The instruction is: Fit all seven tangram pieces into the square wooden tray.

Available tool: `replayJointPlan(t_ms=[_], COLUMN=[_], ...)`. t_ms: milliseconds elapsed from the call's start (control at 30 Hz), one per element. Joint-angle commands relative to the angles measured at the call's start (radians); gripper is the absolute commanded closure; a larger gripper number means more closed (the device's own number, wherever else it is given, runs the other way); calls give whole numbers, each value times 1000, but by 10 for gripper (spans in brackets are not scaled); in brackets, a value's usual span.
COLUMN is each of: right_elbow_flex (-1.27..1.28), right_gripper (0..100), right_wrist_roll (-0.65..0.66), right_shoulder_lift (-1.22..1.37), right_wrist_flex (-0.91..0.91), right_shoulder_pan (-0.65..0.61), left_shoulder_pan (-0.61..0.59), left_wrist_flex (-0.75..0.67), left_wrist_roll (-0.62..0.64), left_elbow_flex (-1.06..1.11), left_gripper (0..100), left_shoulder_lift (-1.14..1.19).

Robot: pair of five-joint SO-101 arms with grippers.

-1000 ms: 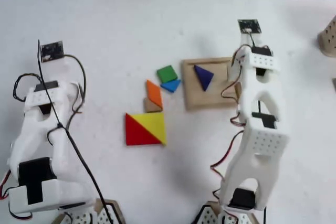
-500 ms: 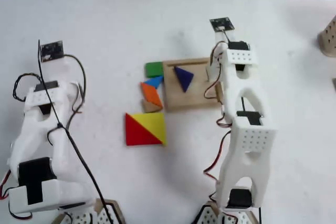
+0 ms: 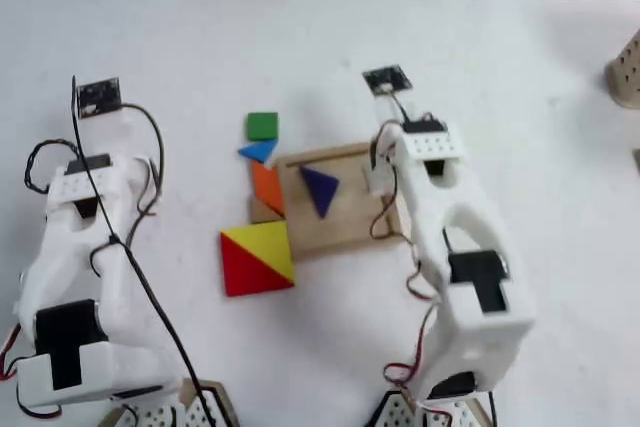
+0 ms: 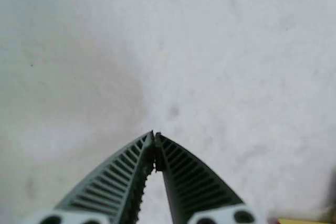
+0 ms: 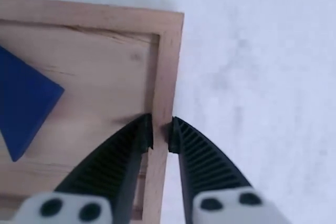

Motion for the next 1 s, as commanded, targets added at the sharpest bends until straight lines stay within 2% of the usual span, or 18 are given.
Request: replayJointPlan(t_ms=[0, 200, 367, 533, 600, 667, 733, 833, 967], right_elbow_flex=[144, 345, 374, 374, 377, 379, 379, 379, 374], right_gripper=[981, 981, 972, 839, 765, 738, 738, 753, 887], right_wrist_roll=[-66, -72, -106, -104, -103, -72, -51, -49, -49], right_shoulder_lift=[-211, -348, -381, -384, -386, -386, -386, -386, -386], right_wrist_flex=[-19, -25, -25, -21, -21, -21, -21, -25, -25], right_shoulder_pan=[50, 62, 44, 51, 59, 74, 91, 116, 142], left_shoulder_pan=[-4, -4, -1, 38, 39, 51, 85, 166, 278], left_wrist_flex=[-20, -20, -21, -126, -187, -204, -203, -203, -157], left_wrist_roll=[14, 17, 21, 117, 132, 137, 140, 147, 216], left_elbow_flex=[-55, -54, -63, -64, -86, -138, -192, -252, -353], left_gripper=[976, 976, 976, 976, 976, 976, 963, 871, 785], left_shoulder_lift=[-4, -2, -2, -4, -10, -4, -4, -2, 10])
